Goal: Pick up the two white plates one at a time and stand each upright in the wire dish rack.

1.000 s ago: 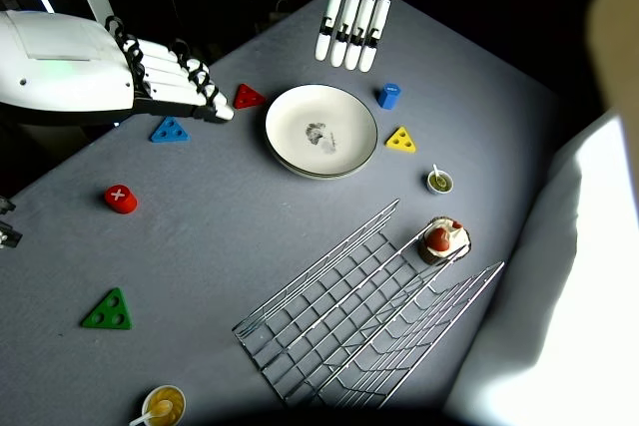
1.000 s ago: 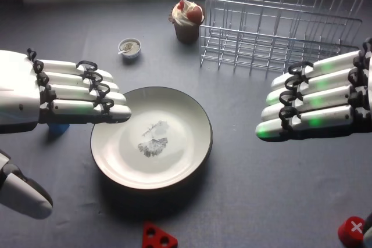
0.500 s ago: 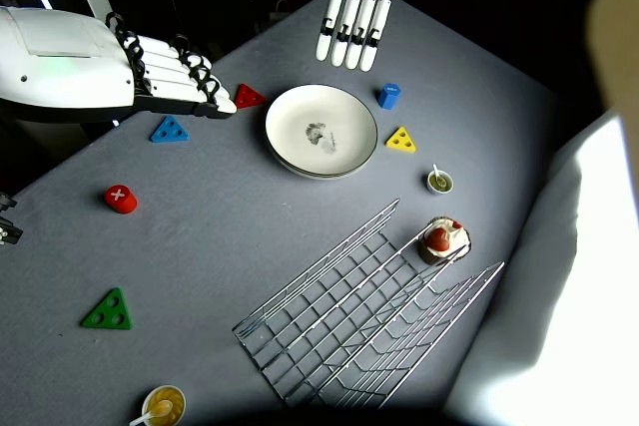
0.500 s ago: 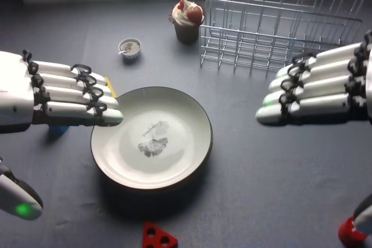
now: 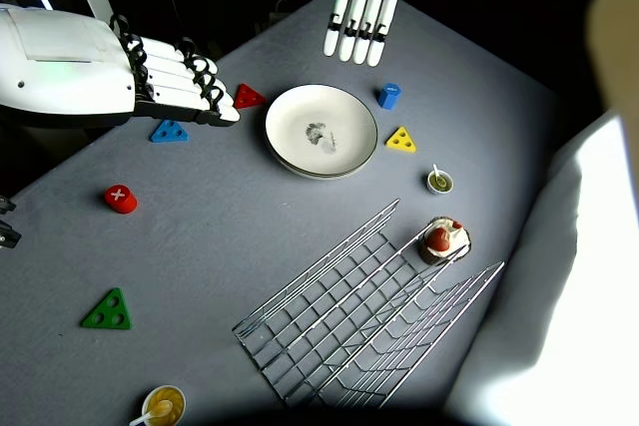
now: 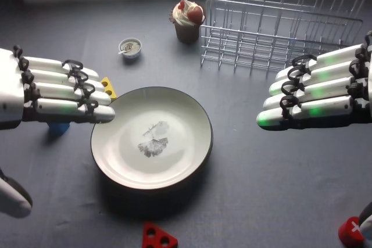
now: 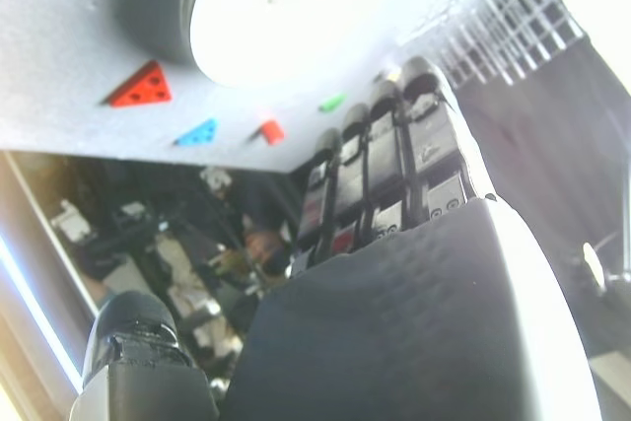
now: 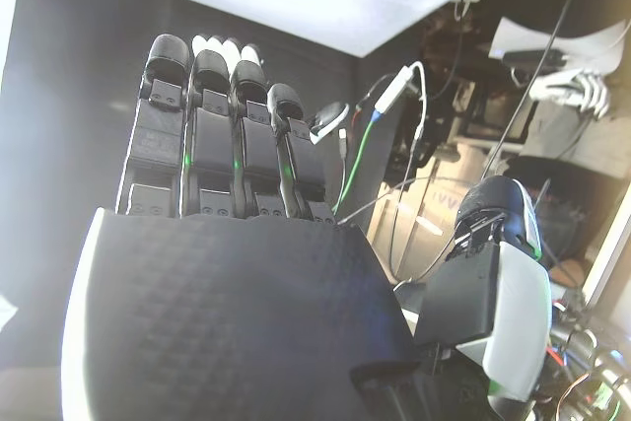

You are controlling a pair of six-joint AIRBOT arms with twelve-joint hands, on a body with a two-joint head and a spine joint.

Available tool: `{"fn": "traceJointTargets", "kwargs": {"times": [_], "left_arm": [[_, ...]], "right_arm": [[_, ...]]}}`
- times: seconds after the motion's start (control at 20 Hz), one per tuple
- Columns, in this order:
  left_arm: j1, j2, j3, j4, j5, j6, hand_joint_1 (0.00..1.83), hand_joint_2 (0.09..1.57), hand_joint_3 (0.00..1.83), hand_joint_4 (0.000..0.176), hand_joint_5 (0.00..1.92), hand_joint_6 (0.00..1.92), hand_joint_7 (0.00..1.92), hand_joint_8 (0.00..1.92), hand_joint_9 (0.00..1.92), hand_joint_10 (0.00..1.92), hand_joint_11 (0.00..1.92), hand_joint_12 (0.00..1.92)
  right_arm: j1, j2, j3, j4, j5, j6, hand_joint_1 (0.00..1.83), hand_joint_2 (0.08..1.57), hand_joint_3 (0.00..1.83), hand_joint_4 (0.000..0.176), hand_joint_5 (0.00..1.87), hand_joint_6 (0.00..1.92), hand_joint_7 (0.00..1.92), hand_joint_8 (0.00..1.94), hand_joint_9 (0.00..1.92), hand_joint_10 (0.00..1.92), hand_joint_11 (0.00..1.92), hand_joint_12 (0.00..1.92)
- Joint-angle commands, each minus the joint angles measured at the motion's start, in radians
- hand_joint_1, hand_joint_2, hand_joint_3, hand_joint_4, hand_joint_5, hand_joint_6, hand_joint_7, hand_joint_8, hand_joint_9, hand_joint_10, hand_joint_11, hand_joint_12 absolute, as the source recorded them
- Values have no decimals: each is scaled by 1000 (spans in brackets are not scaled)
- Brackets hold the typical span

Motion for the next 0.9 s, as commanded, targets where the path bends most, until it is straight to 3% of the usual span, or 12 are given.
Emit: {"fn": "traceJointTargets", "kwargs": {"times": [0.0, 0.3, 0.6, 0.85], "left_arm": [[-12, 4, 2, -54, -52, -1, 0, 901, 0, 0, 64, 7, 89, 7, 91, 10, 103, 67], [-11, -17, 35, -27, -24, -1, 0, 906, 1, 0, 49, 0, 68, 0, 69, 0, 87, 54], [-11, -55, 38, 77, -2, -1, 0, 914, 3, 0, 49, 0, 73, 0, 73, 0, 86, 48], [-11, -89, 39, 96, 30, -1, 0, 917, 2, 0, 36, 0, 67, 0, 71, 3, 79, 40]], "right_arm": [[10, 4, 0, 57, 27, 3, 0, 879, 2, 0, 117, 0, 167, 0, 165, 0, 197, 32], [10, 3, 0, 54, 27, 3, 0, 872, 0, 0, 128, 0, 178, 0, 178, 1, 200, 22], [10, 3, 0, 56, 27, 3, 0, 878, 1, 0, 142, 8, 192, 8, 192, 8, 206, 19], [10, 3, 0, 56, 27, 3, 0, 889, 5, 0, 115, 0, 186, 2, 187, 3, 204, 15]]}}
